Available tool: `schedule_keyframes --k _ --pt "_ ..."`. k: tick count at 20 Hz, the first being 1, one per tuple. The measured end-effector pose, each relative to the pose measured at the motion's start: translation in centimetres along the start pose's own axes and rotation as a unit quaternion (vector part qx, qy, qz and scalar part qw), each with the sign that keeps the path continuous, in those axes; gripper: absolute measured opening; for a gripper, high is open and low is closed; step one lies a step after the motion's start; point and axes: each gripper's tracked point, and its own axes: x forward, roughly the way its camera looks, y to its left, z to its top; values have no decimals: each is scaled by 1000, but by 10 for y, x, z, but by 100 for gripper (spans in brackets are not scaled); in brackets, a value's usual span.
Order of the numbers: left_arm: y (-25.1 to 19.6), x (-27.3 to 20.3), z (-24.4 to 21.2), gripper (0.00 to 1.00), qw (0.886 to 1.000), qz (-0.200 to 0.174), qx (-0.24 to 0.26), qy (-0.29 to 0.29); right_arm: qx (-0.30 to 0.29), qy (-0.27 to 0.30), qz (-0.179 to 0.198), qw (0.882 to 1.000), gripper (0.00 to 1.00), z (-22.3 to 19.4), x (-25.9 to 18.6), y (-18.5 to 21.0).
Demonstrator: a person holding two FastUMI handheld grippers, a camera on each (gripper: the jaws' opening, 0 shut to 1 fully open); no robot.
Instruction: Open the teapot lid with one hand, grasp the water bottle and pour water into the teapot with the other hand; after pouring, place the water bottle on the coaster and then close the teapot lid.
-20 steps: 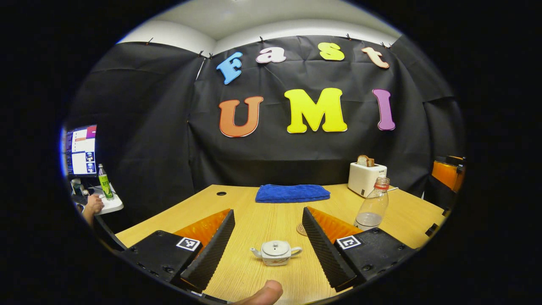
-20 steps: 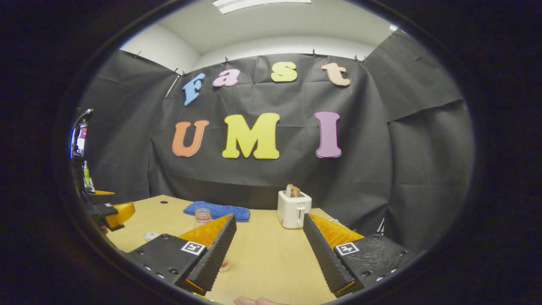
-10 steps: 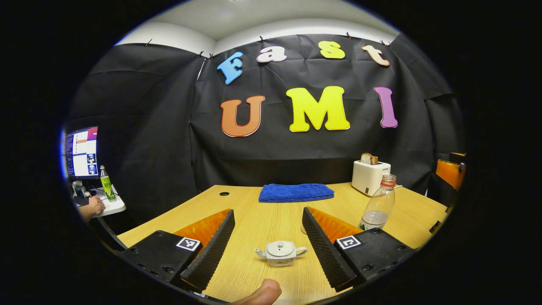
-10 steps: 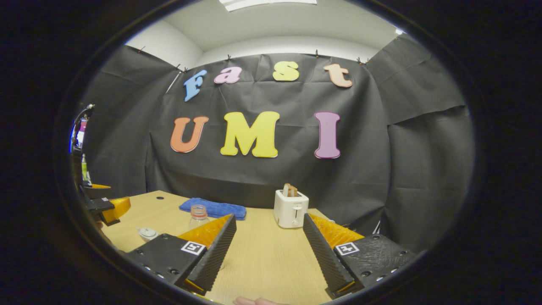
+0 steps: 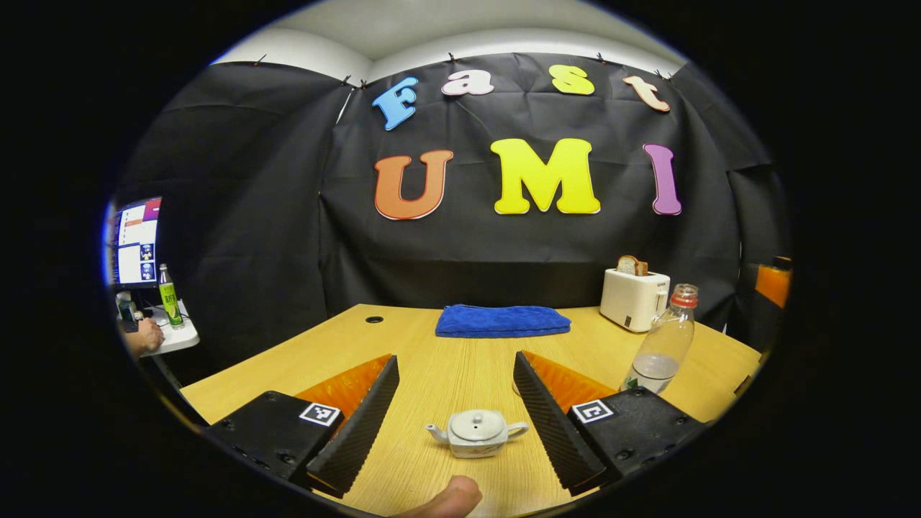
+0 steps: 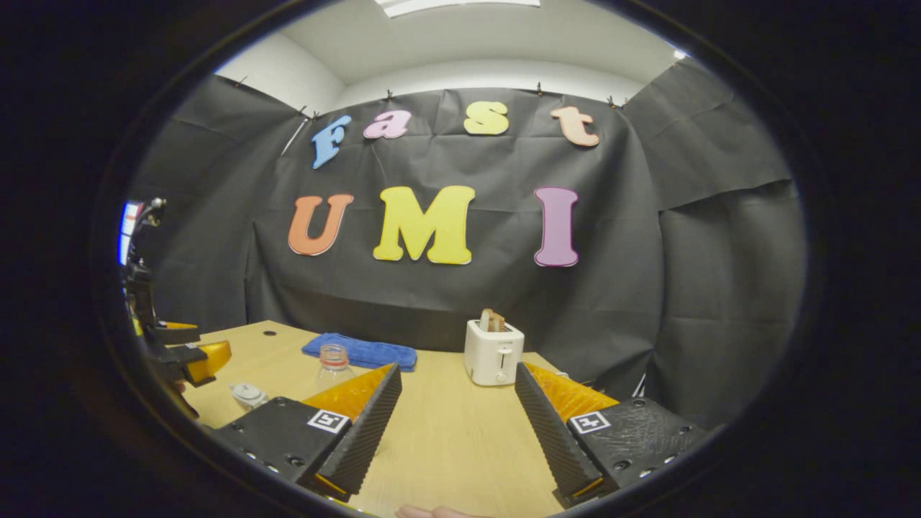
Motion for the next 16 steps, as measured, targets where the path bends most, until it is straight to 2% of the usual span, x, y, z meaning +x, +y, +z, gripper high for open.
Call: schedule_keyframes --k 4,6,7,12,15,16 --pt "0 23 -32 99 999 6 24 22 -2 4 0 1000 95 -2 3 0" --pt "-5 28 -47 95 999 -7 23 38 -2 6 -2 1000 95 -2 3 0" --pt "-8 29 -51 90 999 -13 18 43 -3 7 -3 1000 95 -3 4 -1" --pt "-16 33 -66 78 997 -33 22 66 -3 13 -4 1000 95 -8 6 0" --pt "-23 32 -70 63 996 -44 23 75 -5 15 -4 1000 95 -10 7 0" --pt "-22 33 -67 61 997 -44 23 67 -6 16 -3 1000 95 -10 8 1"
